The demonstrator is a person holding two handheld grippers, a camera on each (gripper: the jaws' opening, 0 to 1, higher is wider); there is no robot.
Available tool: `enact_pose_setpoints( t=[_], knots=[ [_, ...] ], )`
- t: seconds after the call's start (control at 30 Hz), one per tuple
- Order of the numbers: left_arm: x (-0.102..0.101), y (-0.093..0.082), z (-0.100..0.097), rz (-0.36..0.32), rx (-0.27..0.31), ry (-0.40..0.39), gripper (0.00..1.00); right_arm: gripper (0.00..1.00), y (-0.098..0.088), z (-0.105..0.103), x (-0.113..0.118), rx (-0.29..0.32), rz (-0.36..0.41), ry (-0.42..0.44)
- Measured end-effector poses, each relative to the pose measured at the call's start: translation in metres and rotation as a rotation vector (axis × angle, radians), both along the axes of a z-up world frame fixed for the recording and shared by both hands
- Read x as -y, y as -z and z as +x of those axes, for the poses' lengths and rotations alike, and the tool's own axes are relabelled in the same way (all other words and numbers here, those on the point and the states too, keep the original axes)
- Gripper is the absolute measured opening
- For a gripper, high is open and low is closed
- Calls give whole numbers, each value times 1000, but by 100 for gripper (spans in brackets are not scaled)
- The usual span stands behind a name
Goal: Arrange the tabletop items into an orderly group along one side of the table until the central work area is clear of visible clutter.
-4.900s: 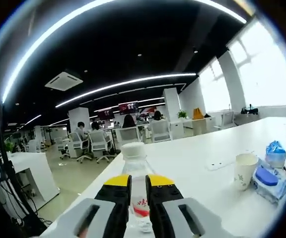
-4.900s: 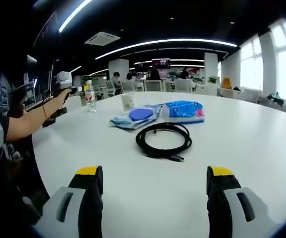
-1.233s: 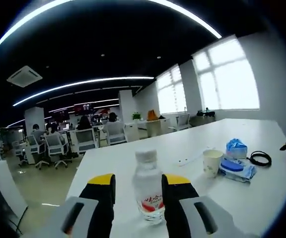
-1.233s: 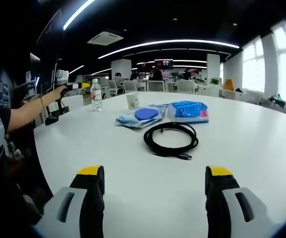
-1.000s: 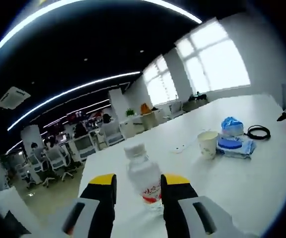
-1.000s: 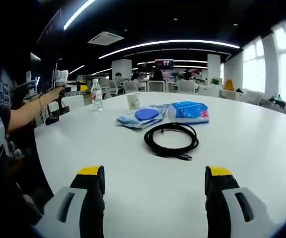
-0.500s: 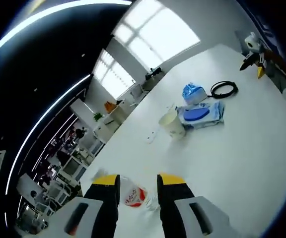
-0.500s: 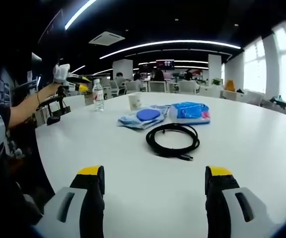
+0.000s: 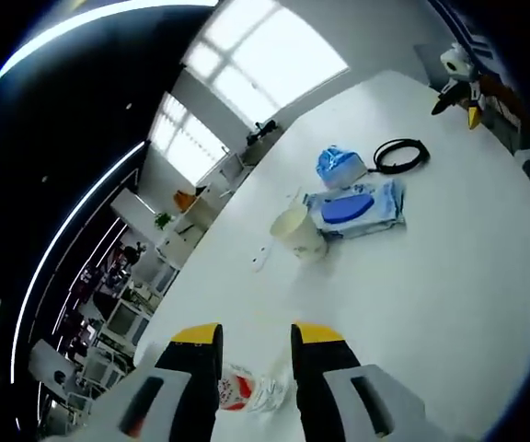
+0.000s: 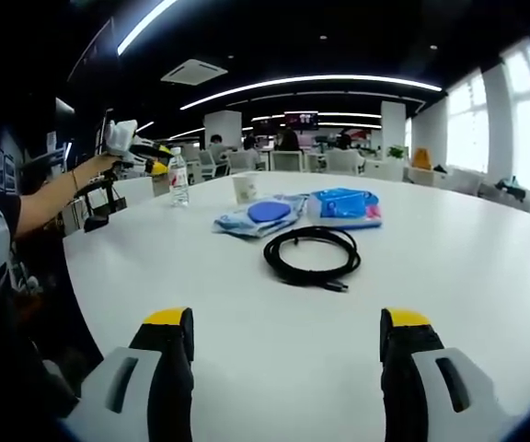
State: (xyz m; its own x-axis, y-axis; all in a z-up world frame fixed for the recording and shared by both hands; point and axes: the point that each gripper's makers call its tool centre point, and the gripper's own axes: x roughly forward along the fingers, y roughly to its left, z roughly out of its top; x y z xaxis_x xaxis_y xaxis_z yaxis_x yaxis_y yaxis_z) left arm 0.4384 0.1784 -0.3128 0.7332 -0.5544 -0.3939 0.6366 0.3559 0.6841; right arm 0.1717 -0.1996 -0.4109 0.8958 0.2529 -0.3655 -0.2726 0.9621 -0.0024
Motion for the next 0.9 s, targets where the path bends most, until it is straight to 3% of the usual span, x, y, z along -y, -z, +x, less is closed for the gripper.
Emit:
enact_pose_setpoints(
  t=[0.57, 0.9],
  knots=[
    [45, 13, 12, 35, -3, 55, 25, 74, 3, -3, 0, -6, 8, -14],
    [67, 23, 18, 50, -20, 84, 25, 77, 12, -5, 1, -32, 8, -12]
  ],
)
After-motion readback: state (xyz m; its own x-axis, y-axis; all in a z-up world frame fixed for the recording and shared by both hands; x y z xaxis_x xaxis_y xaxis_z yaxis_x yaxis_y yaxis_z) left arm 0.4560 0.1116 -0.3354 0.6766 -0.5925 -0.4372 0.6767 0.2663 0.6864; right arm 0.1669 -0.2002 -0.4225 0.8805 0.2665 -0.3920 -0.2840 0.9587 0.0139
